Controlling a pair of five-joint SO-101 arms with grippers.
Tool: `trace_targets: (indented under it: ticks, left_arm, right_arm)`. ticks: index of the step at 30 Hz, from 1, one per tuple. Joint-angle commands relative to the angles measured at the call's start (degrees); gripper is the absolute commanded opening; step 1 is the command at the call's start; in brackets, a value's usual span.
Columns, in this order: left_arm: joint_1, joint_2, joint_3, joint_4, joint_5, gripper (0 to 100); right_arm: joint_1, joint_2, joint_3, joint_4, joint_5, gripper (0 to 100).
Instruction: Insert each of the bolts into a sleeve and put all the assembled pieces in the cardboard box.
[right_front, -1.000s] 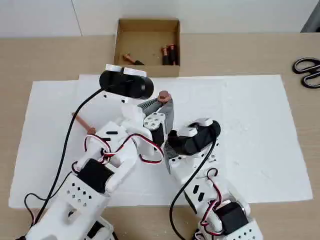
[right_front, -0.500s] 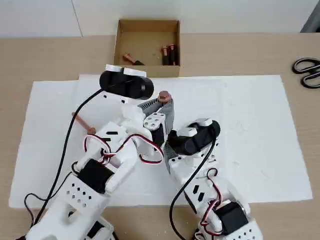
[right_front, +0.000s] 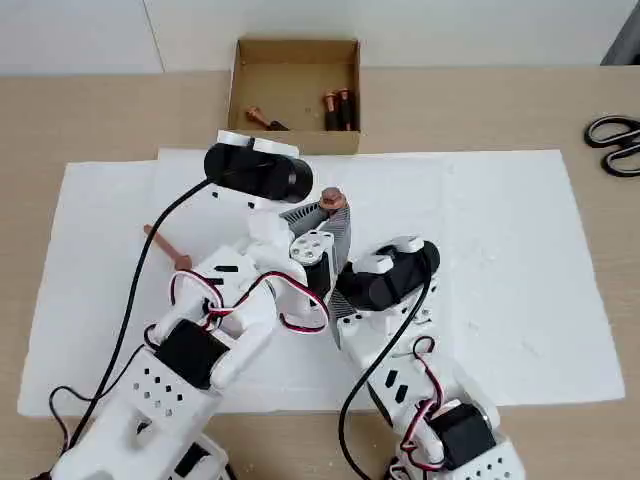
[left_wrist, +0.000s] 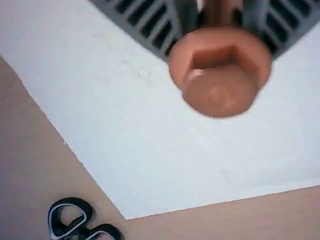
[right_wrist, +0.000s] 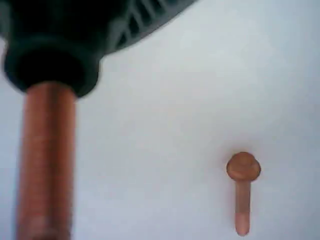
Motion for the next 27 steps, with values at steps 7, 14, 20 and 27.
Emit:
trace_targets:
  ticks: [7, 14, 20, 27]
  left_arm:
    - [2.29, -1.85, -2.86, 1.76, -0.18, 0]
    - [2.29, -1.58, -2.68, 4.13, -0.44, 0]
    - [2.37, -1.49, -2.68, 7.56, -3.25, 0]
    - [2.46, -1.41, -0.75, 7.38, -3.25, 0]
  right_arm:
    - [-0.31, -0.84, -0.35, -1.45, -0.18, 0.4]
    - [-0.31, -0.84, -0.35, -1.45, -0.18, 0.4]
    - [-0.31, -0.84, -0.35, -1.45, -0.18, 0.4]
    - [-0.31, -0.92, -0.35, -1.45, -0.18, 0.4]
